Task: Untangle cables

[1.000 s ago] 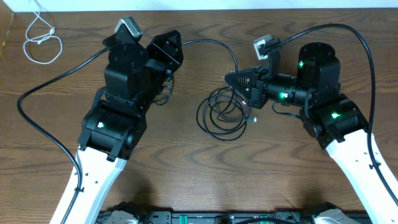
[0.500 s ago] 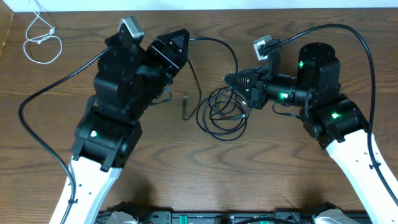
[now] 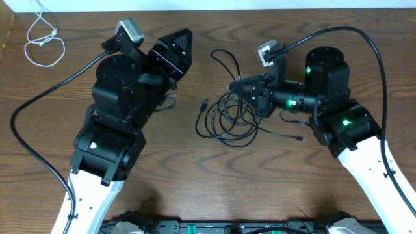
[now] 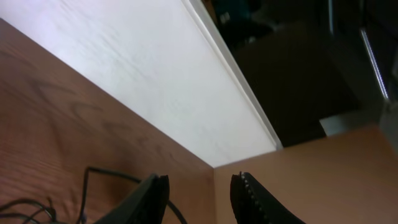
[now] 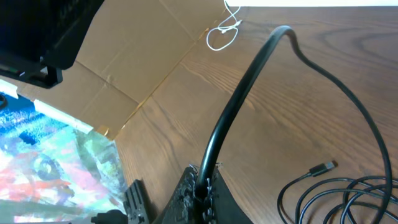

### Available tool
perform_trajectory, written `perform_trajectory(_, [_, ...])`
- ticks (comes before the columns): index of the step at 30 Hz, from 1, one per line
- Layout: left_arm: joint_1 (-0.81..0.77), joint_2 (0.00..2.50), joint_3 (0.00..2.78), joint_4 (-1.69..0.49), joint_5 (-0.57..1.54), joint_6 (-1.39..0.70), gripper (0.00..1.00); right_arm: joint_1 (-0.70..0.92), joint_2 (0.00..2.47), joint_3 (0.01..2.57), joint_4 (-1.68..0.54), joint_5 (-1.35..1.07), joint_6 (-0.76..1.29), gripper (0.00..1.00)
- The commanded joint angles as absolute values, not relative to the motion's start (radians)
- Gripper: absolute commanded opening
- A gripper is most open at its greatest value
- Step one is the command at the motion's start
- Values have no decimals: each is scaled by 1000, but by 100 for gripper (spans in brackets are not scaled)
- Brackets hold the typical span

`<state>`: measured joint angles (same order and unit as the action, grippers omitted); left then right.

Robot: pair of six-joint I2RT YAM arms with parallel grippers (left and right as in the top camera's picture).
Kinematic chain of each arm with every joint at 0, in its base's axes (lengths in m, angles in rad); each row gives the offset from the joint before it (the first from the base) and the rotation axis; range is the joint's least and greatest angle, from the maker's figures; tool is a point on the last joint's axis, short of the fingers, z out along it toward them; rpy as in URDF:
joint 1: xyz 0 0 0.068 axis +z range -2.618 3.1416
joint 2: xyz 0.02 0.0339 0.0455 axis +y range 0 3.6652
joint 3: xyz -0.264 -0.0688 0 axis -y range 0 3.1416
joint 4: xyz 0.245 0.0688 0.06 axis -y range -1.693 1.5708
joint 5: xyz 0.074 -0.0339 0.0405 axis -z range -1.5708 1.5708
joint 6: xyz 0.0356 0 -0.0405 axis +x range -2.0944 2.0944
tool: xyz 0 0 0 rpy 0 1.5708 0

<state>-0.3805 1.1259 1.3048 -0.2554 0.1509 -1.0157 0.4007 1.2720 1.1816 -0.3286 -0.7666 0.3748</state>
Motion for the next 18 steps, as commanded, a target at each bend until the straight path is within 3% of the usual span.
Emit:
perform_trajectory(1, [-377,1124,1314,-259,241,-996,38,408,1251,1184,-310,-781,366,1])
perform_trajectory(7, [-377,1139,1314,-317,231,-1016,32,408,1251,1184,-207,-951,338,1])
perform_trajectory(18, [-377,1167,1313,-369,244,-1137,33,408,1251,1184,-123,-1055,336,1])
